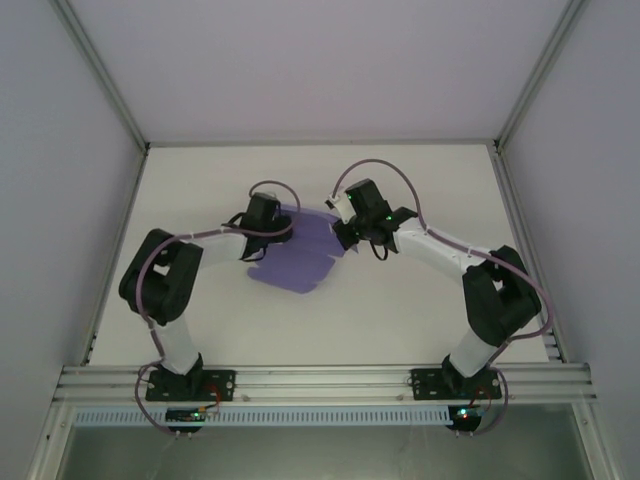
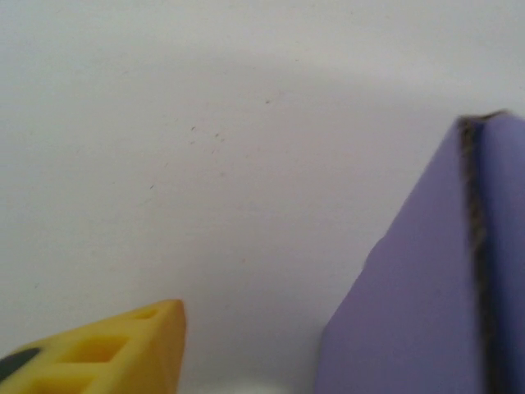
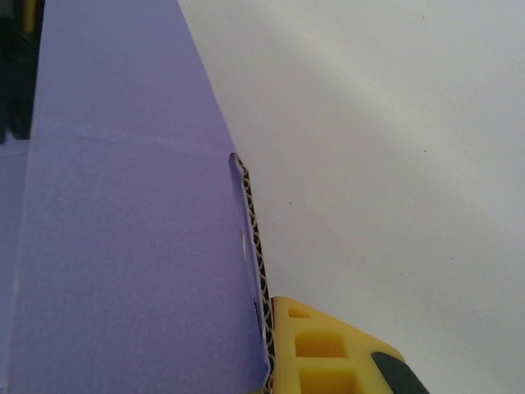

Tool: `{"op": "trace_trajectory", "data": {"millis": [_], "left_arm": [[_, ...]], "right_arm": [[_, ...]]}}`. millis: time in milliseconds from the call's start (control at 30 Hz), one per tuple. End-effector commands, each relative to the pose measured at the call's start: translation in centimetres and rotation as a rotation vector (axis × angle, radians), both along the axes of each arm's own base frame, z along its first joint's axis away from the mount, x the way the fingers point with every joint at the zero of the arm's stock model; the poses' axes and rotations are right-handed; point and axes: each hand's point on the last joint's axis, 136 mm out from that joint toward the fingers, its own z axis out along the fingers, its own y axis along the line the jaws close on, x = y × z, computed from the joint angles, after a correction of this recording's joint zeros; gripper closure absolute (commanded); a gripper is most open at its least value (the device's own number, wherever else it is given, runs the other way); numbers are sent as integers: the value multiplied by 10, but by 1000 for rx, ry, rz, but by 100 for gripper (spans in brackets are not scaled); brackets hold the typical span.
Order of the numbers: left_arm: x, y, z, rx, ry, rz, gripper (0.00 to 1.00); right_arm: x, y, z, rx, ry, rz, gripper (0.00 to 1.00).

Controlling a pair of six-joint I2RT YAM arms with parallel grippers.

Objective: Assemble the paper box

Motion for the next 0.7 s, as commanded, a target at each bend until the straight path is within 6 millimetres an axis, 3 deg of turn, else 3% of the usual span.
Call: {"op": "trace_trajectory", "data": {"millis": [0, 200, 400, 567, 667], "left_arm": [[2, 6, 28, -6, -48, -10, 40], [4, 1, 34, -26, -55, -28, 38], [12, -11, 16, -45, -11, -48, 55], [15, -32, 20, -97, -57, -124, 68], [18, -35, 24, -93, -83, -143, 82]], "right_arm": [[-13, -38, -26, -144, 103, -82, 100], [-13, -34, -30, -157, 113, -69, 100], [-11, -29, -28, -150, 103, -61, 100], [-12, -28, -30, -162, 111, -55, 100], [-14, -29, -32, -165, 123, -52, 100]]}}
